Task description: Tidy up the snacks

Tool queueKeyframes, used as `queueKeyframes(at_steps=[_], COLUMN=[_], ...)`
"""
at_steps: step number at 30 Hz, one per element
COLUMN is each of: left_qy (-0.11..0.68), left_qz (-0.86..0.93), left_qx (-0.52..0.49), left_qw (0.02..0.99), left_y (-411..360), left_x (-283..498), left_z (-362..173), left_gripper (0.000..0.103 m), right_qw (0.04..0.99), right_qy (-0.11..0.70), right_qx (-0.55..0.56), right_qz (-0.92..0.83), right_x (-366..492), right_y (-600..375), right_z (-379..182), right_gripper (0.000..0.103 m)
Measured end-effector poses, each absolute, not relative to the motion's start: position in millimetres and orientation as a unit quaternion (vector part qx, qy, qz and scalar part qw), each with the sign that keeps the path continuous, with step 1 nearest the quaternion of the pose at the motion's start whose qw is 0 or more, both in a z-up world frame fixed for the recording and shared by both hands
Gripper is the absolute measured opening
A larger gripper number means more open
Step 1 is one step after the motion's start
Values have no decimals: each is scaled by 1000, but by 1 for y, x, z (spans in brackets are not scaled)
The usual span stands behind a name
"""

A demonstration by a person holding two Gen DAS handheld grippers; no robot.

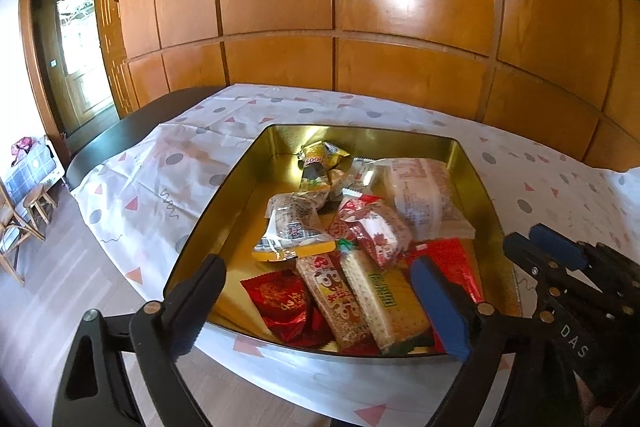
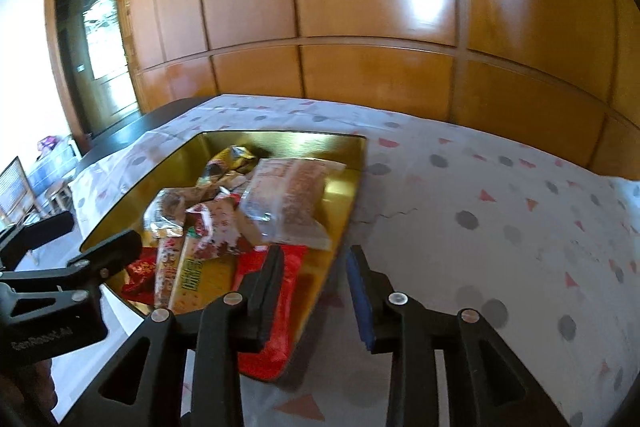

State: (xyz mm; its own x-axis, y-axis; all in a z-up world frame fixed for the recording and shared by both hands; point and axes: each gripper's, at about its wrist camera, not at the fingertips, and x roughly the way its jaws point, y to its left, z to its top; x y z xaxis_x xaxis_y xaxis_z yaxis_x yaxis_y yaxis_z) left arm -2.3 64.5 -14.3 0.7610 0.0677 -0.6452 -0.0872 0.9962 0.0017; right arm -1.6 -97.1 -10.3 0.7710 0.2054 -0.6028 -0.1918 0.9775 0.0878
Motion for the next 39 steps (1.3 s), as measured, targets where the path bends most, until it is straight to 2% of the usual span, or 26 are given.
queueKeyframes(at_steps=[4, 34, 39], left_qy=[335, 325, 316], left_qz=[38, 31, 37], left_qx=[-18, -29, -17], left_qw=[941, 945, 948], left_y=[59, 52, 51], left_x=[-8, -14, -15], left_z=[-11, -7, -5], left_gripper=[103, 102, 98], right_qw=[939, 942, 943], right_qy=[328, 320, 318], right_qx=[13, 12, 17], right_qz=[99, 102, 101], right_x=[-6, -13, -13], right_y=[-102, -101, -104], right_z=[-14, -11, -10], right_gripper=[35, 36, 36])
